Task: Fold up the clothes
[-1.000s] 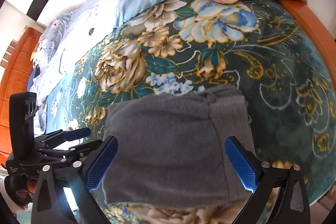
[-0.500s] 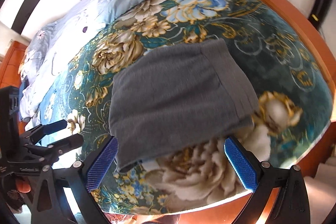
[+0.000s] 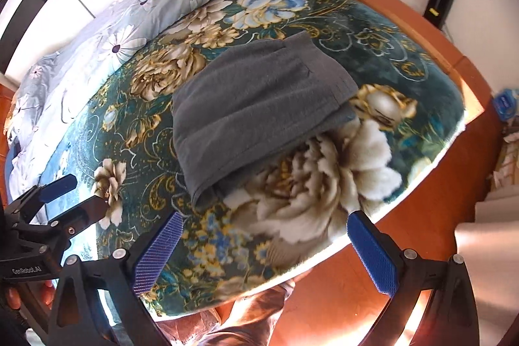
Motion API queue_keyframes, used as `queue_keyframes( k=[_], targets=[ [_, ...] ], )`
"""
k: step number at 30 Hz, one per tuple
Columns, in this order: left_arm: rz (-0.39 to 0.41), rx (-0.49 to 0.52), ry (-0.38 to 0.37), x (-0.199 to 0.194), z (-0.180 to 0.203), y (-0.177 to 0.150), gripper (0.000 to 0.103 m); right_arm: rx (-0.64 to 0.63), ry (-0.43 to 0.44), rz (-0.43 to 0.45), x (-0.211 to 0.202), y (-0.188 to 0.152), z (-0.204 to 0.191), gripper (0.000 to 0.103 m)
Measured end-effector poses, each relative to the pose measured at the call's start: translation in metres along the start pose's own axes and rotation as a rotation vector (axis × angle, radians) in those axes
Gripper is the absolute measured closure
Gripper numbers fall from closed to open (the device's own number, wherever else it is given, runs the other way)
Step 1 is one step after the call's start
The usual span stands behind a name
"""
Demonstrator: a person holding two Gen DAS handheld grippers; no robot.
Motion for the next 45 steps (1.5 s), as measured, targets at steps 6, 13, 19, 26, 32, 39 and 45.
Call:
queue_keyframes(
  k=[6, 13, 19, 26, 32, 39, 45],
  targets=[
    [0.036, -0.084, 0.089, -0.015, -0.003, -0.015, 0.0, -0.081, -0.01, -0.019, -0.012, -0.014, -0.005, 0.0],
    [-0.034, -0.231, 0.301, -0.009, 0.007, -0.03, 0.0, -0.238, 0.017, -0.101, -0.012, -0.02, 0.007, 0.0],
    [-0.06, -0.292, 0.298, -0.003, 0.025, -0.049, 0.0, -0.318, 0.024, -0.126, -0.015, -0.019, 0.028, 0.0],
    [-0.072, -0.311, 0.295, -0.001, 0.042, -0.06, 0.0, -0.356, 0.035, -0.125, -0.017, -0.016, 0.041, 0.0],
    [-0.076, -0.317, 0.3, 0.0, 0.049, -0.063, 0.0, -0.386, 0.051, -0.121, -0.018, -0.012, 0.04, 0.0],
    [-0.079, -0.337, 0.305, 0.003, 0.046, -0.059, 0.0, -0.4, 0.061, -0.111, -0.017, -0.005, 0.035, 0.0],
    [-0.078, -0.347, 0.308, 0.005, 0.042, -0.055, 0.0, -0.413, 0.067, -0.115, -0.012, 0.003, 0.031, 0.0]
  ],
)
Point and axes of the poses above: each gripper's, at about its wrist camera, not at the fingertips, and x roughly the way its jaws point, z to its right, y to its top, the point moved 4 cm from there along x, roughly the way its jaws point, and after that the axes turned 11 degrees about y, right-handed, at the moved point
